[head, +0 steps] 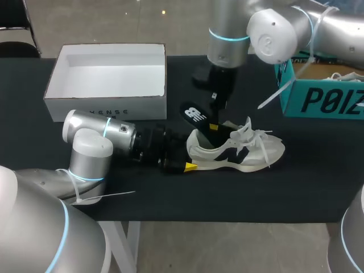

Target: Take the shoe out of the shoebox, open the shoe tongue, remove and reinsert the insole, then place the shoe into the shoebox

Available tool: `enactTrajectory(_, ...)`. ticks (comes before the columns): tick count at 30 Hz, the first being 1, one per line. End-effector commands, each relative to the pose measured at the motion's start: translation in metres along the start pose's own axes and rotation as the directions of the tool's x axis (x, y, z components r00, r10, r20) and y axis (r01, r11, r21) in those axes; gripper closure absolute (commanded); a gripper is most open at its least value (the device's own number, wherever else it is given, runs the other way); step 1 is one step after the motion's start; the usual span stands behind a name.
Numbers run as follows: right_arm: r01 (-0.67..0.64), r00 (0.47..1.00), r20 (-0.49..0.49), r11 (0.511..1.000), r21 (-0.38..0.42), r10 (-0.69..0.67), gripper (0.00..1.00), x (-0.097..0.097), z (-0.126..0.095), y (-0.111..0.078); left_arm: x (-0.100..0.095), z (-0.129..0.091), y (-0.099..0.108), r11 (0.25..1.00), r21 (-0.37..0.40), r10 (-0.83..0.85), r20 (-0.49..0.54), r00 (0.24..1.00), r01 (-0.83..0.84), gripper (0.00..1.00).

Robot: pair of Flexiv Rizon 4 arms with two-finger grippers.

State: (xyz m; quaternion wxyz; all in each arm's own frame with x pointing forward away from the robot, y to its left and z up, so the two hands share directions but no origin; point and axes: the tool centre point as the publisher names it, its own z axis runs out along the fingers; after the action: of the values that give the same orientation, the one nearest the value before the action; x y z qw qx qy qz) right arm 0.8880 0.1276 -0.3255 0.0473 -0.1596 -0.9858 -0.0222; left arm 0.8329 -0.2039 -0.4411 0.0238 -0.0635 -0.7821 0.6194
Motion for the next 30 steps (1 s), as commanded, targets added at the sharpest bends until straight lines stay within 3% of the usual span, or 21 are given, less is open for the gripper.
enactTrajectory(1,0.010,0.999,-0.052,1.000,-0.024,-0.012,0.00,-0.0051,0.0039,0.0023,0.0016,0.0057,0.0088,1.000,-0.001,0.000,0.001,1.000,0.000,1.00)
enactTrajectory(12,0.015,0.996,-0.091,1.000,-0.021,-0.017,0.00,-0.0047,0.0017,0.0063,0.0016,0.0057,0.0088,1.000,-0.001,0.000,0.001,1.000,0.000,1.00)
enactTrajectory(13,0.016,0.996,-0.093,1.000,-0.025,-0.018,0.04,-0.0046,0.0020,0.0065,0.0016,0.0057,0.0088,1.000,-0.001,0.000,0.001,1.000,0.000,1.00)
enactTrajectory(15,0.019,0.995,-0.100,0.999,-0.034,-0.022,0.44,-0.0044,0.0032,0.0072,0.0016,0.0057,0.0088,1.000,-0.001,0.000,0.001,1.000,0.000,1.00)
enactTrajectory(17,0.019,0.995,-0.102,0.999,-0.037,-0.022,0.62,-0.0045,0.0041,0.0080,0.0016,0.0057,0.0088,1.000,-0.001,0.000,0.001,1.000,0.000,1.00)
enactTrajectory(19,0.019,0.994,-0.106,0.999,-0.046,-0.023,0.91,-0.0045,0.0044,0.0085,0.0016,0.0057,0.0088,1.000,-0.001,0.000,0.001,1.000,0.000,1.00)
enactTrajectory(20,0.018,0.994,-0.107,0.999,-0.045,-0.023,1.00,-0.0045,0.0046,0.0088,0.0016,0.0057,0.0088,1.000,-0.001,0.000,0.001,1.000,0.000,1.00)
enactTrajectory(30,0.019,0.989,-0.144,0.996,-0.082,-0.031,1.00,-0.0026,0.0107,0.0120,0.0016,0.0057,0.0088,1.000,-0.001,0.000,0.001,1.000,0.000,1.00)
